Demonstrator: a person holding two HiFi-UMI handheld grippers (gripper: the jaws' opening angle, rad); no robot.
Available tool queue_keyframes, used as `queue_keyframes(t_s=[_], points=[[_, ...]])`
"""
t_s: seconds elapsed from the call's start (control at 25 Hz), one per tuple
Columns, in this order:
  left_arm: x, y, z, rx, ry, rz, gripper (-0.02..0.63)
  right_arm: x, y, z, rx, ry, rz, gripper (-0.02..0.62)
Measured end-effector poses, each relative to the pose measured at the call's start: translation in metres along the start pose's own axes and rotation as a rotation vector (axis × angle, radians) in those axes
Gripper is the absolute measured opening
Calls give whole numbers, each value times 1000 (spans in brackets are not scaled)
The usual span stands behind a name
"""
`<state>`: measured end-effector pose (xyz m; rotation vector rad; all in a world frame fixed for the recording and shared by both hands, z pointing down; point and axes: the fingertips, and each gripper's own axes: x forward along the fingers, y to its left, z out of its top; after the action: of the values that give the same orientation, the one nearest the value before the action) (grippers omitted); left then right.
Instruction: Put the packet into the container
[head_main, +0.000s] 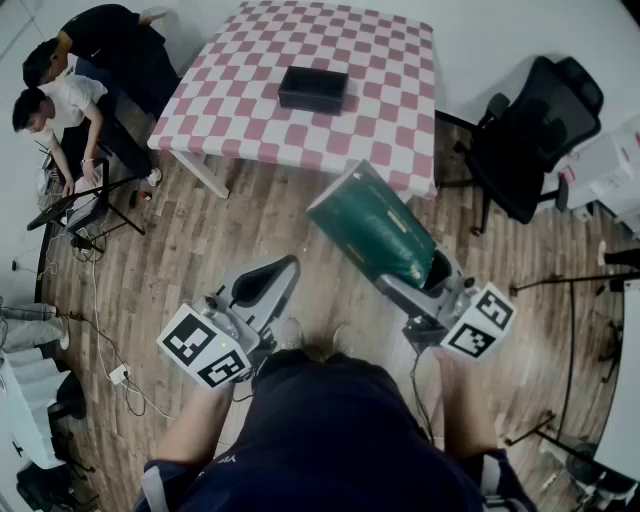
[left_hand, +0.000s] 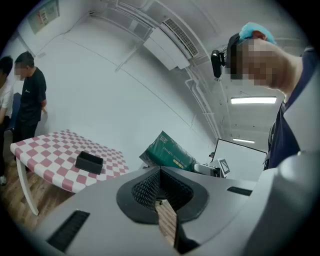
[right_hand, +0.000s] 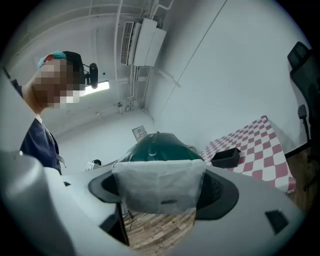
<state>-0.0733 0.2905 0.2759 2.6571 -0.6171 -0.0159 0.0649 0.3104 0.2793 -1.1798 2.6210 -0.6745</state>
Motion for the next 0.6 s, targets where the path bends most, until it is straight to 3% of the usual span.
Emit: queue_keyframes(t_s=[0.6], points=[[8,-30,-17,-4,-9,55,26,-48,-22,0,32,10,-3,419]])
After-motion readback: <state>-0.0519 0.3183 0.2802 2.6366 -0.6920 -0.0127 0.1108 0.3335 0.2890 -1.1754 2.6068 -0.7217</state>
